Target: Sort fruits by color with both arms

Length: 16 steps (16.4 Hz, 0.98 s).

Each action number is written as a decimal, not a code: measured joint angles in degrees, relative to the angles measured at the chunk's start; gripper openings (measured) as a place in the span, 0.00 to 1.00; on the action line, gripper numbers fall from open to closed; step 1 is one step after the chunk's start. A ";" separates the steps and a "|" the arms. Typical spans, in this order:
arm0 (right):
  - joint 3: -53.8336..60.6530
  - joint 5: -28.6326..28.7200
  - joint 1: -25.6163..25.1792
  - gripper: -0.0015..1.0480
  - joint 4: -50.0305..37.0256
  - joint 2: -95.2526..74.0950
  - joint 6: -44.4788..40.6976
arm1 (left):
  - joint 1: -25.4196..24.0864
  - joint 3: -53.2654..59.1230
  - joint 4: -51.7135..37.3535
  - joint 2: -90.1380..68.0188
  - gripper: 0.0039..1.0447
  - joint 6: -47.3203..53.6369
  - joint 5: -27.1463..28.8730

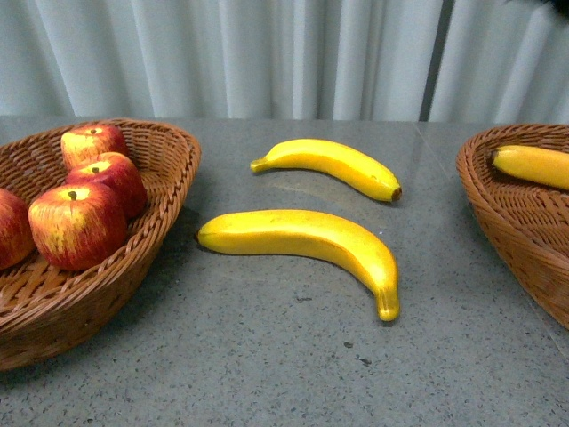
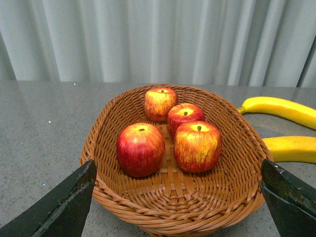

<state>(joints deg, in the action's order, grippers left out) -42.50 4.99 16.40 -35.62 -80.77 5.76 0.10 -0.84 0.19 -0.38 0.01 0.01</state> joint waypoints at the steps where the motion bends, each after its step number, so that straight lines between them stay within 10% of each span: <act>1: -6.88 -0.55 3.08 0.94 4.17 -7.96 -3.19 | 0.00 0.00 0.00 0.00 0.94 0.00 0.00; 16: -28.04 -0.70 9.07 0.94 37.16 -29.53 -19.39 | 0.00 0.00 0.00 0.00 0.94 0.00 0.02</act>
<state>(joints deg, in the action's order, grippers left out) -70.54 4.29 25.47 1.54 -110.30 -13.63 0.10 -0.84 0.19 -0.38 0.01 0.03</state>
